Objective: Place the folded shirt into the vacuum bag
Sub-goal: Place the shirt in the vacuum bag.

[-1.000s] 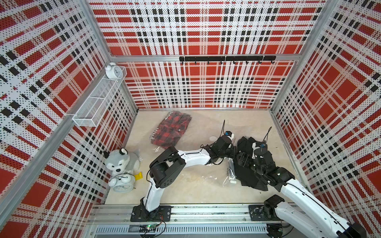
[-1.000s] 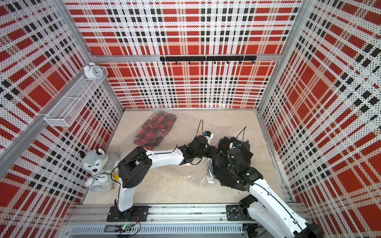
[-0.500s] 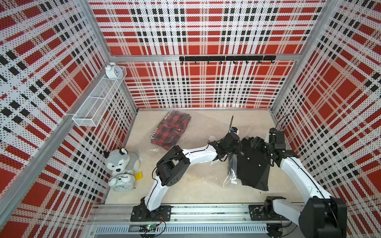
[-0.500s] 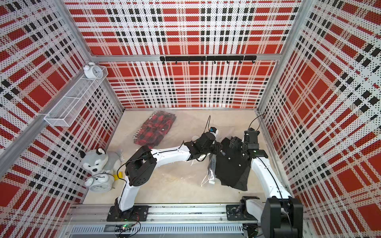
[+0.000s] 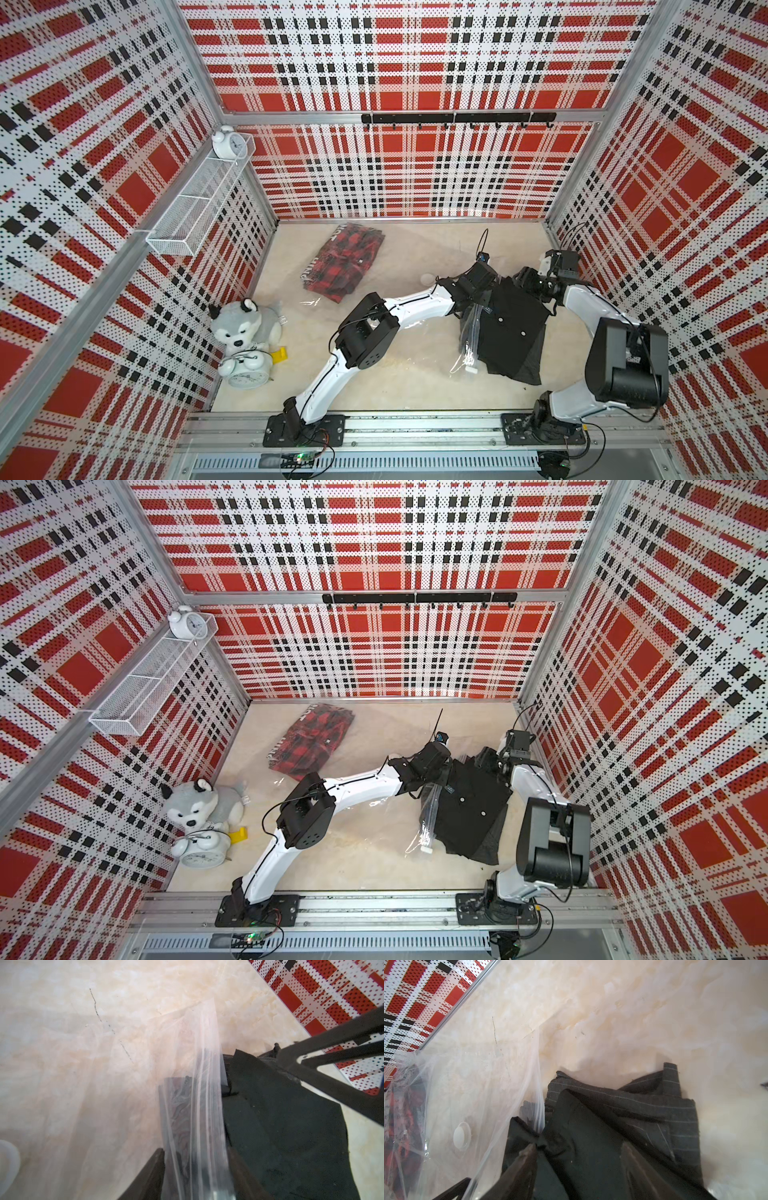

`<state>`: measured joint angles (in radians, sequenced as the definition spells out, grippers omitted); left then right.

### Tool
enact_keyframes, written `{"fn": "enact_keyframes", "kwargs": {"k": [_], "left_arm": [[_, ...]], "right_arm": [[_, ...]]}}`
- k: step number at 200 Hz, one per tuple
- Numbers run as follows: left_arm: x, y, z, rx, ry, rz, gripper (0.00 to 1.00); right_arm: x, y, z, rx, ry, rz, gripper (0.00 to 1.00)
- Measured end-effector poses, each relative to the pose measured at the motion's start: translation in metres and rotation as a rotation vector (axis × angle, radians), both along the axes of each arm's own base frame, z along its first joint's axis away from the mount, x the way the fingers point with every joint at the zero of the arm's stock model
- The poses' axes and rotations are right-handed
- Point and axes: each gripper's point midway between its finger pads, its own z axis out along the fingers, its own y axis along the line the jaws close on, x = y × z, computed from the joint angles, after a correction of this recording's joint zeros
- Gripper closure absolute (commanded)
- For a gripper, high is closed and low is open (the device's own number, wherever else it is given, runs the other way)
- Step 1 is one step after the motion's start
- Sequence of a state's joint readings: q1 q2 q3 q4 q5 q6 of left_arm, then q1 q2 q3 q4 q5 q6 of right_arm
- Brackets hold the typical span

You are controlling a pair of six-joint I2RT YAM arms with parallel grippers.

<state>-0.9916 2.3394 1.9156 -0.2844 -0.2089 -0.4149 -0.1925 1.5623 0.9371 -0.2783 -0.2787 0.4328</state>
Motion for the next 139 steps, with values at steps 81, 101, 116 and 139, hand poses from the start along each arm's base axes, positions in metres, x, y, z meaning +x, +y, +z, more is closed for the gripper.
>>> {"fn": "enact_keyframes", "kwargs": {"k": [81, 101, 116, 139], "left_arm": [[0.013, 0.002, -0.007, 0.002, 0.028, -0.009, 0.82], [0.017, 0.004, -0.008, -0.005, 0.036, -0.009, 0.83], [0.019, 0.005, -0.008, -0.012, 0.046, -0.015, 0.83], [0.022, 0.006, -0.007, -0.028, 0.057, -0.024, 0.83]], "right_arm": [[0.013, 0.006, -0.018, -0.006, 0.021, 0.097, 0.33], [0.021, 0.004, -0.021, -0.014, 0.023, 0.107, 0.34], [0.024, 0.003, -0.026, -0.02, 0.032, 0.111, 0.34], [0.025, 0.004, -0.033, -0.036, 0.046, 0.123, 0.34]]}}
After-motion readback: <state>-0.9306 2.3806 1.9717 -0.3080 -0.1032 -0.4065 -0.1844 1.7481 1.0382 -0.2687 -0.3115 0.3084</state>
